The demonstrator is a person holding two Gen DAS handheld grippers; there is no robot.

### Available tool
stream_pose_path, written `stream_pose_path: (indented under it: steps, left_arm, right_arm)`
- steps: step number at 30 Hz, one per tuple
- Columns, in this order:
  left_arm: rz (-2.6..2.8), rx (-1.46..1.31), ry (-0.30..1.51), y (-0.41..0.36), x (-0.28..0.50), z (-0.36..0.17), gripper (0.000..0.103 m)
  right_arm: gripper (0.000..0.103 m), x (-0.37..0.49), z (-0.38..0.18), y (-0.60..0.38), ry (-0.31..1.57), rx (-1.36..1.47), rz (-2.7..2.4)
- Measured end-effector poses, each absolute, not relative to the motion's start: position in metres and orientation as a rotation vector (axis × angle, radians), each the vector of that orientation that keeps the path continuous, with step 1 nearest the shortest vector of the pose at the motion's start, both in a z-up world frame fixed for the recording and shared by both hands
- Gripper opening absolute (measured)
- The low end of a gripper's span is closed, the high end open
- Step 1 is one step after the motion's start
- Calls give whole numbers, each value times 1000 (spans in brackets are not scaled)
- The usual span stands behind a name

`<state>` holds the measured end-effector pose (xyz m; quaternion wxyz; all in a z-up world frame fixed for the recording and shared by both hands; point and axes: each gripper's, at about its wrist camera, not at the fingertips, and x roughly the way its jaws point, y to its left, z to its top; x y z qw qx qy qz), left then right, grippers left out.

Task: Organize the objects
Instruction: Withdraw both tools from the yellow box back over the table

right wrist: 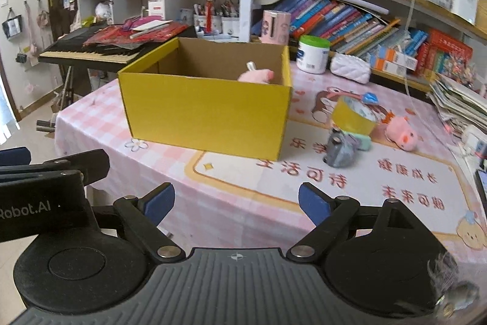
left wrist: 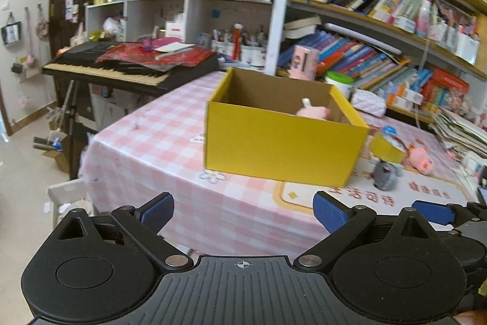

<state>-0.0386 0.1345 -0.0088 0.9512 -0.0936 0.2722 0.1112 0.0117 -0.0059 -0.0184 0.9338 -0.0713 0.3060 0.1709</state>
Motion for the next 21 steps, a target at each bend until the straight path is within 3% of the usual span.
stream_pose_path:
  steps: [21]
  left_arm:
    - [-62, -195, 602, 75, 2, -16, 100]
  right_arm:
    - [90, 11, -14, -82, 645, -110, 69]
